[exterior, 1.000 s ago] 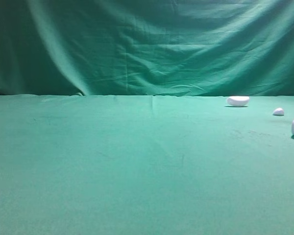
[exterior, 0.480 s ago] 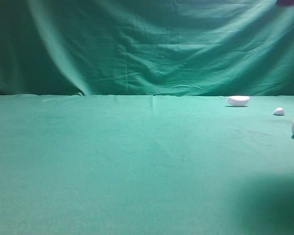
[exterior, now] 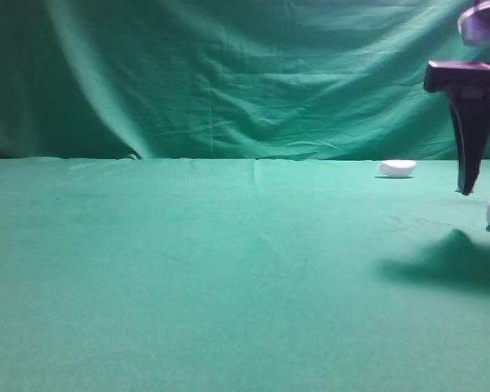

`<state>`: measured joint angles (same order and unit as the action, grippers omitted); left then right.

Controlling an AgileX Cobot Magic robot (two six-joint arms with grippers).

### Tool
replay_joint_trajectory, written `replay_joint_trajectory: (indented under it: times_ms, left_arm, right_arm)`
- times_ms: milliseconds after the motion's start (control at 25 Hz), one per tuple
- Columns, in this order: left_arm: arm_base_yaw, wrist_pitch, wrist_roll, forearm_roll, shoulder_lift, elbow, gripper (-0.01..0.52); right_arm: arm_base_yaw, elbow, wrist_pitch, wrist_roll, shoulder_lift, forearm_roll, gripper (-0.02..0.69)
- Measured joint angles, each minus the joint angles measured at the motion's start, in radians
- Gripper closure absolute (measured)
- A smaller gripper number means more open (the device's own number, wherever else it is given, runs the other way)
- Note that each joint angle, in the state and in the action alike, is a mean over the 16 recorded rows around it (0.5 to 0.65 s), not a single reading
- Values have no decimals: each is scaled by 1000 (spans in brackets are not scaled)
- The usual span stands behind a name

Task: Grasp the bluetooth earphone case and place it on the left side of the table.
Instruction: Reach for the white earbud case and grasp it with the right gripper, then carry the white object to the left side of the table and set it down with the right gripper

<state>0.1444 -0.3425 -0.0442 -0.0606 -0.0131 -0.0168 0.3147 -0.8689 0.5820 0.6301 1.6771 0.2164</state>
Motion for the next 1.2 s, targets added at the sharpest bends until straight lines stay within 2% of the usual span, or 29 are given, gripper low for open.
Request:
replay_joint_trajectory:
  times_ms: [360,560,840,1200]
  left_arm:
    - [0,0,0,0,0,0,514]
    - [0,0,0,0,0,0,514]
    - [0,0,0,0,0,0,514]
    - [0,0,0,0,0,0,514]
  right_arm:
    - [-10,-27,8,25,21,9,256]
    - [0,-104,72,-19,24,-3,328]
    - [86,-347,194,-218,50,-88,350]
    - [319,-824,350,-498,249,-218,350]
